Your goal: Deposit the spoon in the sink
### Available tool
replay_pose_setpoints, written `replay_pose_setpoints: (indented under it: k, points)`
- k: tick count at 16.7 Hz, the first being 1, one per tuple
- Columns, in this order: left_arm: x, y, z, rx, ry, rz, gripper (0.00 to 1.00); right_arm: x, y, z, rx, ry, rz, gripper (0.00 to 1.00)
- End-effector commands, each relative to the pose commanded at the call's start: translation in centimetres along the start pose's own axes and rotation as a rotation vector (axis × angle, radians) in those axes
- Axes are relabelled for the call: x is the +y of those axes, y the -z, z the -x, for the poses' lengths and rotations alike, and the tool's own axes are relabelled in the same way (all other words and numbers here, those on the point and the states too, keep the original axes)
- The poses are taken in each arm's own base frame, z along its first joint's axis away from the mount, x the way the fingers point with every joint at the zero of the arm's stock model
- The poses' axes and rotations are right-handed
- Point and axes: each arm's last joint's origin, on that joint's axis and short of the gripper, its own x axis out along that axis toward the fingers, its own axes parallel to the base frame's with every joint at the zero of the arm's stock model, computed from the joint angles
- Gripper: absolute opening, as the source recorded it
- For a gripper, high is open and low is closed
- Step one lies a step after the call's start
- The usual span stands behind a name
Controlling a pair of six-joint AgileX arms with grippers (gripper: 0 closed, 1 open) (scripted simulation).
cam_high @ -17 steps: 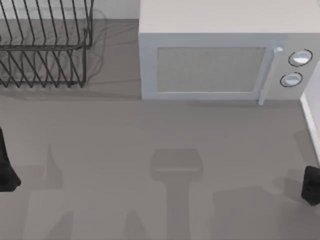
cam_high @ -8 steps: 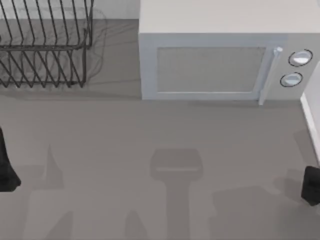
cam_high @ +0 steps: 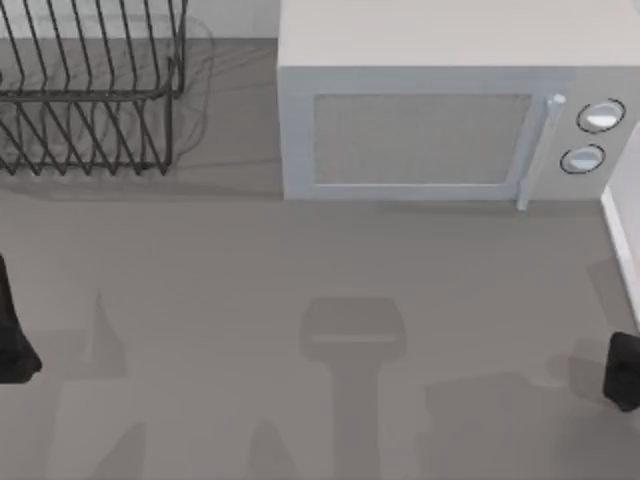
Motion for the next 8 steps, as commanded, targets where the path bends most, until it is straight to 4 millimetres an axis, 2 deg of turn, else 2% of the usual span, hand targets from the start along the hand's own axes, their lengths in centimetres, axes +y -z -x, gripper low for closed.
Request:
replay_pose_setpoints:
  k: [1, 4, 8]
  points:
    - [0.0, 0.0, 0.0, 0.0, 0.0, 0.0, 1.0, 0.1, -0.2, 1.9, -0.032, 0.015, -0.001, 0.0]
    - [0.0, 0.0, 0.0, 0.0, 0.0, 0.0, 1.0, 0.3, -0.6, 2.7, -0.034, 0.015, -0.001, 0.0]
    - [0.0, 0.0, 0.0, 0.0, 0.0, 0.0, 1.0, 0.5, -1.1, 6.3, -0.022, 0.021, -0.003, 0.0]
